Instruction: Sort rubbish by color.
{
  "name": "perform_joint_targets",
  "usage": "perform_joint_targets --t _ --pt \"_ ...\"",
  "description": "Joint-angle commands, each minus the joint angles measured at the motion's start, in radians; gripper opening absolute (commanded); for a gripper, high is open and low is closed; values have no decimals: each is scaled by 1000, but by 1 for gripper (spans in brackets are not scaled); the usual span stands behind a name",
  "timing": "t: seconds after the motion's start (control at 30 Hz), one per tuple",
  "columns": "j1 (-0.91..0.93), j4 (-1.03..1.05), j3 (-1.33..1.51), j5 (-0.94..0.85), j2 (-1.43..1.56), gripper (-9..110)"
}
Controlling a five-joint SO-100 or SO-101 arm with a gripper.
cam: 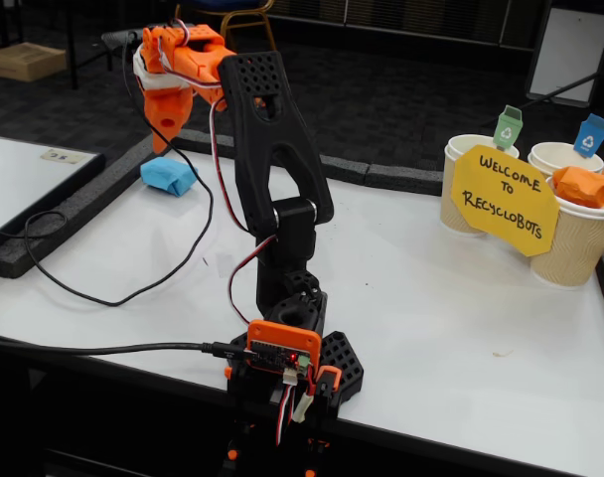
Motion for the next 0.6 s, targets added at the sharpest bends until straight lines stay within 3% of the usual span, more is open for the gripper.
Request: perform_joint_targets --t 0.0,0.57 --pt "14 2 -135 51 49 9" --pt "14 58 -51 337 32 11"
